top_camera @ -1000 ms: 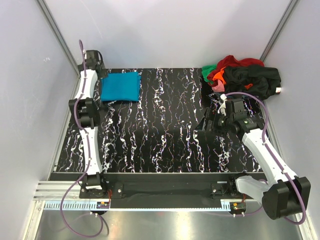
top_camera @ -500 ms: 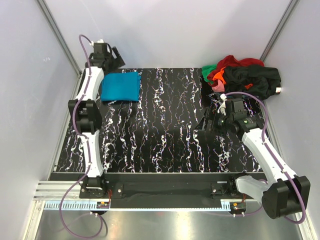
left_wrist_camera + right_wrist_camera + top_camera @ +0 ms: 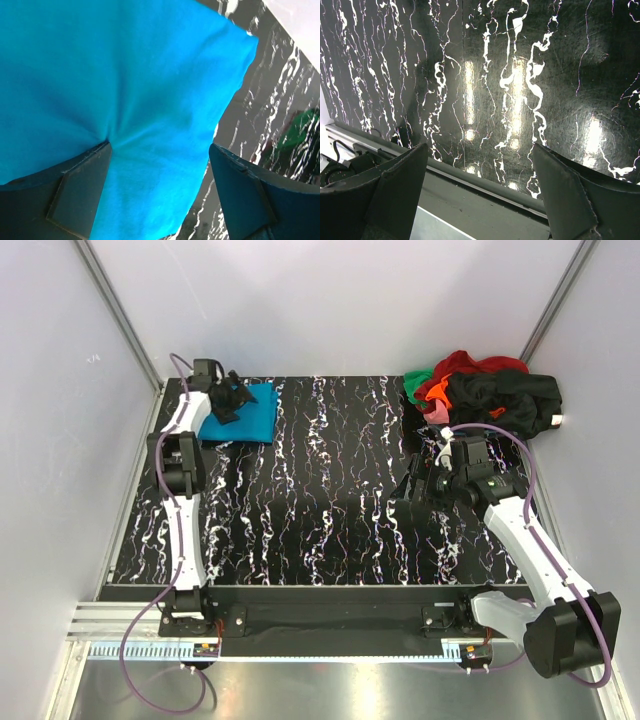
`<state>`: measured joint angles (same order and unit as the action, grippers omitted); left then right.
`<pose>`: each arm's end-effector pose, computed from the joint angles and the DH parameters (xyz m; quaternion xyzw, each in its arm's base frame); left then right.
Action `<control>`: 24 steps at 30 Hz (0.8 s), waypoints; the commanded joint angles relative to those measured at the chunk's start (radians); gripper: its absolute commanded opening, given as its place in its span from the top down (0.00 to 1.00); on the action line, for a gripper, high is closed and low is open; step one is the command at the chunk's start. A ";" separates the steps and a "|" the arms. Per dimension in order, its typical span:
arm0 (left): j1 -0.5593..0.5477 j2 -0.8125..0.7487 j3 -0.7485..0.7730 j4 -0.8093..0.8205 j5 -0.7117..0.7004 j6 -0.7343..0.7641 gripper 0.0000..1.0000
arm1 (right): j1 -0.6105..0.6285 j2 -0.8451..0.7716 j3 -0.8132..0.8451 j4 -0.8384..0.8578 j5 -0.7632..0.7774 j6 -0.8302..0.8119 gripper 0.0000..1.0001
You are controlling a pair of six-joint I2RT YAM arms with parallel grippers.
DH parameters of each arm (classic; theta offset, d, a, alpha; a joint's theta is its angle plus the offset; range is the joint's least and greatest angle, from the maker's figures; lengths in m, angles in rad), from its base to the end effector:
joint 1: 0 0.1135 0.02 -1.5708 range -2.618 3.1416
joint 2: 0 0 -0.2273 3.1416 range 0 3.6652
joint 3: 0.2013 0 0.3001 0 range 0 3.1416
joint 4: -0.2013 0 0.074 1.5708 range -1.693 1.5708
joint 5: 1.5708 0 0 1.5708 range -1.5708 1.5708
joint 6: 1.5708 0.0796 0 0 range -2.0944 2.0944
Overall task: Fold and stack the t-shirts
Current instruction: Neatly place the folded tshirt to the corner
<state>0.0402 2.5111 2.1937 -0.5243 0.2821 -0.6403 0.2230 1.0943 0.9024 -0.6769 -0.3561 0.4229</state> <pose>0.6023 0.0020 0.1005 -0.2614 0.8887 -0.2298 0.2984 0.2979 0.0960 0.2048 0.0316 0.9256 0.2651 0.2681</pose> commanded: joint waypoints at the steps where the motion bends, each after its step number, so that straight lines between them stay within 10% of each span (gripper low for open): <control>1: 0.058 0.020 -0.005 -0.039 -0.055 0.028 0.13 | 0.007 -0.022 0.000 0.025 0.005 0.002 0.07; 24: 0.233 0.078 0.307 -0.034 0.045 0.065 0.06 | 0.004 0.004 -0.002 0.031 0.005 0.001 0.07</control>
<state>0.2977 2.6495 2.4615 -0.5976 0.2817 -0.5701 0.2234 1.0969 0.8989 -0.6765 -0.3569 0.4229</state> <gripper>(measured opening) 0.932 0.922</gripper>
